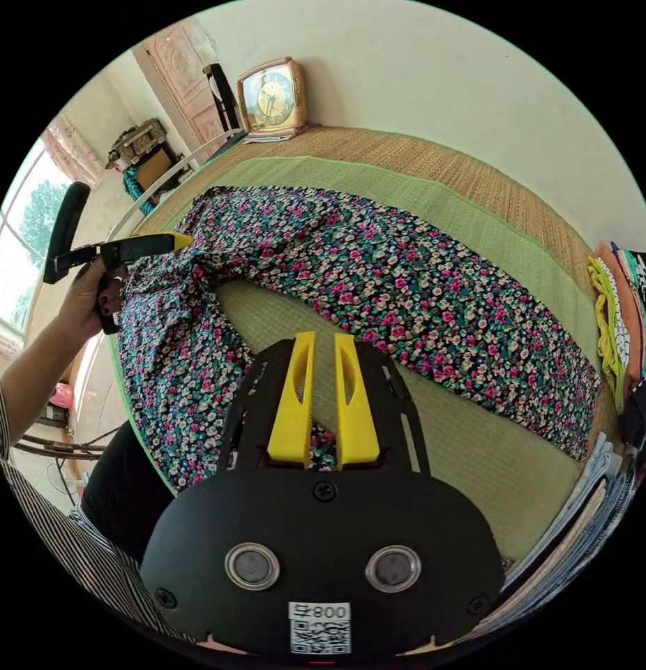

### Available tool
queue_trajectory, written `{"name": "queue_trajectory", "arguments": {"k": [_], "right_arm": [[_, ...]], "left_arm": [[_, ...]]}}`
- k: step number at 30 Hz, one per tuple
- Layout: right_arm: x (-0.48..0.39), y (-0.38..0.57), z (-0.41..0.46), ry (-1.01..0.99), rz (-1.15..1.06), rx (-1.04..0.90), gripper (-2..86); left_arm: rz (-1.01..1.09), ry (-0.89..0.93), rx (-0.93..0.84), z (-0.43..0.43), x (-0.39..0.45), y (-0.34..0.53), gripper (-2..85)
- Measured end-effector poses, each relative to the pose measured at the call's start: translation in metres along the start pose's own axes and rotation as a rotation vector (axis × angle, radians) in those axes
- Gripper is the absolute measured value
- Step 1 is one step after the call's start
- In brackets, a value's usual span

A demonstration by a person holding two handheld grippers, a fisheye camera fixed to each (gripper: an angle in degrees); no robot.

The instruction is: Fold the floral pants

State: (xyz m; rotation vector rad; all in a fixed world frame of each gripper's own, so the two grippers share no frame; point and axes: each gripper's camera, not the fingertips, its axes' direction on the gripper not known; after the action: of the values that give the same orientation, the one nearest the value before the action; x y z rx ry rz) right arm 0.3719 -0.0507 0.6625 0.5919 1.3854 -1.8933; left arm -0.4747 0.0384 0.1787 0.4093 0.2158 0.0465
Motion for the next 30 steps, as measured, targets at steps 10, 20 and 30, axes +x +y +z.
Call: {"name": "queue_trajectory", "arguments": {"k": [10,20,30], "right_arm": [[0.018,0.014,0.019,0.119,-0.116,-0.084,1.4],[0.063,0.061,-0.005,0.000,-0.018,-0.021,0.1],[0.228,0.137,-0.056,0.183,0.436,0.024,1.0]], "left_arm": [[0.274,-0.187,-0.269,0.108,0.083,-0.032,2.1],[0.242,-0.047,-0.199,0.112,0.098,-0.036,2.2],[0.171,0.012,-0.265,0.158,0.104,-0.051,3.7]]}}
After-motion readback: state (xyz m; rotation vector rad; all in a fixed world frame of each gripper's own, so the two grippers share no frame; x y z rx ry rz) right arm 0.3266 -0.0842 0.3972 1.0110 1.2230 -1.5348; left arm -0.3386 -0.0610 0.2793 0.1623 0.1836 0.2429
